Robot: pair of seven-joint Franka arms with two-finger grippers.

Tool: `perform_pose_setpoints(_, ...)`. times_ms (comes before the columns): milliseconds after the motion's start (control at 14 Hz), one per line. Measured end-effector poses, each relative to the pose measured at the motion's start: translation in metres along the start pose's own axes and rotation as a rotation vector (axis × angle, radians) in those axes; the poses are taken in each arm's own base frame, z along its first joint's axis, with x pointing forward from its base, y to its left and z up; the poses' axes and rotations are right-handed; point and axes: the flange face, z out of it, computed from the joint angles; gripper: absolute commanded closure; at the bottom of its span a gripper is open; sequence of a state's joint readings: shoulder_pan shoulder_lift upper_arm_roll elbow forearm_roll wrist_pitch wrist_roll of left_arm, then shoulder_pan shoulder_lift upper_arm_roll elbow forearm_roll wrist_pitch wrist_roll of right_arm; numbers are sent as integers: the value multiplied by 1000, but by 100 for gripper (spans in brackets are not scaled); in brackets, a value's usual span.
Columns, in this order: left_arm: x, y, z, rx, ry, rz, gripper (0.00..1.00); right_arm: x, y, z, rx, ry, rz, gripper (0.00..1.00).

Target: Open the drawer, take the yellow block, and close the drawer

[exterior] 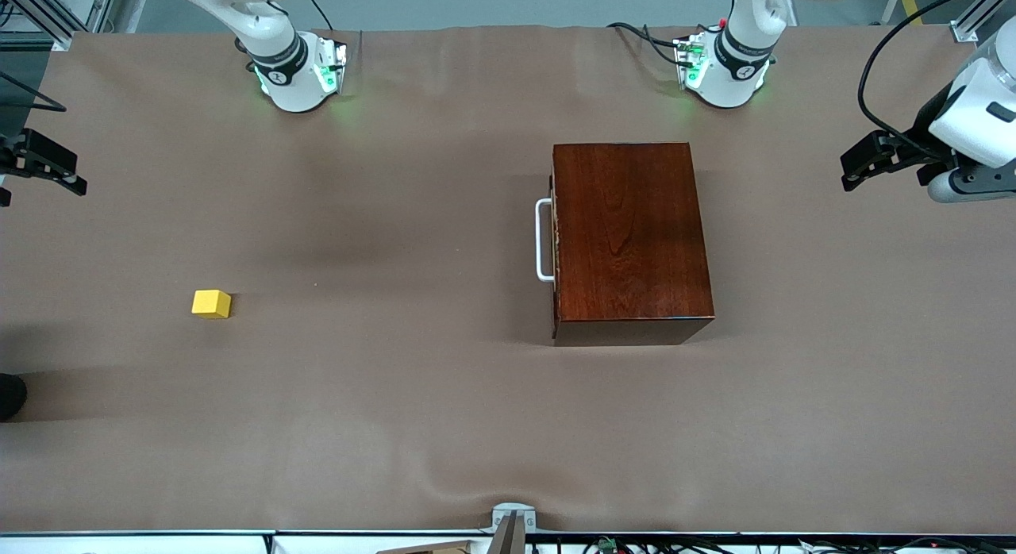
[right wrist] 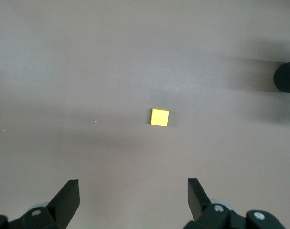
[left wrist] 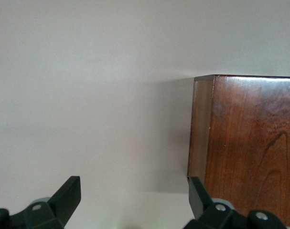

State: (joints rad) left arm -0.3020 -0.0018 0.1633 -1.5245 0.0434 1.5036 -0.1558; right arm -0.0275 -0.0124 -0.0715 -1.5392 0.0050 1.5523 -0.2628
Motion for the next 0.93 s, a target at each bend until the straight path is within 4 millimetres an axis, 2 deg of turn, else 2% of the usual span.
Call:
perform_pose_setpoints(571, -1, -19, 3, 2, -30, 30, 0, 0, -12, -4, 0, 0, 24, 0)
perform_pose_setpoints(929, -6, -23, -2, 4, -36, 33, 0, -1, -8, -4, 0, -1, 32, 0)
